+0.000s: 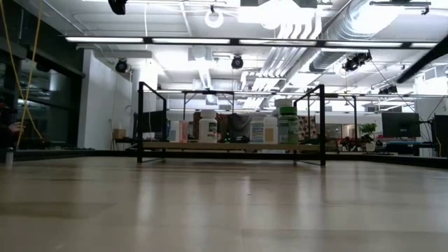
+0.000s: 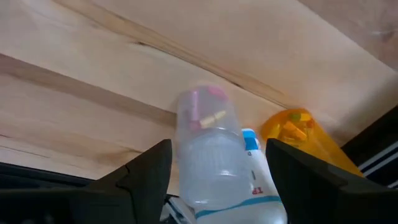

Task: Pick and place medicine bottles onto shelf by color
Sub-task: Put the transparent pill bottle on the shelf

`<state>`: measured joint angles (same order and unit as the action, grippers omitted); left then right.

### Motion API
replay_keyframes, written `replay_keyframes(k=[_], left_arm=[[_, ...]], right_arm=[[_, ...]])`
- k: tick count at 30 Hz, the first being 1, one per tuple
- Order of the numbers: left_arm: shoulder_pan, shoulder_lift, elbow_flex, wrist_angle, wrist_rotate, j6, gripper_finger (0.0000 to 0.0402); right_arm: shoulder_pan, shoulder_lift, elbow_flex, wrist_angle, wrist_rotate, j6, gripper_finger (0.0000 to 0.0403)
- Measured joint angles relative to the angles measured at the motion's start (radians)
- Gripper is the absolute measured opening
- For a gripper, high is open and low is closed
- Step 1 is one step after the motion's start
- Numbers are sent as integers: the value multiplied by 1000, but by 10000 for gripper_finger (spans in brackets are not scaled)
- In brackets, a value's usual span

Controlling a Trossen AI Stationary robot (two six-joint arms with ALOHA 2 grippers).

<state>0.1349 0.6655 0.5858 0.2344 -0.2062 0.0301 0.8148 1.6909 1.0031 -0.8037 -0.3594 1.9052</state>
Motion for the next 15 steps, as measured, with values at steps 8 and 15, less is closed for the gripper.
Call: replay_keyframes(k=[8, 15], left_arm=[[0, 0, 0, 0, -9, 0, 179], [0, 0, 0, 0, -15, 0, 179]], right_arm=[[6, 0, 0, -8, 4, 15, 252], [4, 0, 0, 0, 1, 7, 212]])
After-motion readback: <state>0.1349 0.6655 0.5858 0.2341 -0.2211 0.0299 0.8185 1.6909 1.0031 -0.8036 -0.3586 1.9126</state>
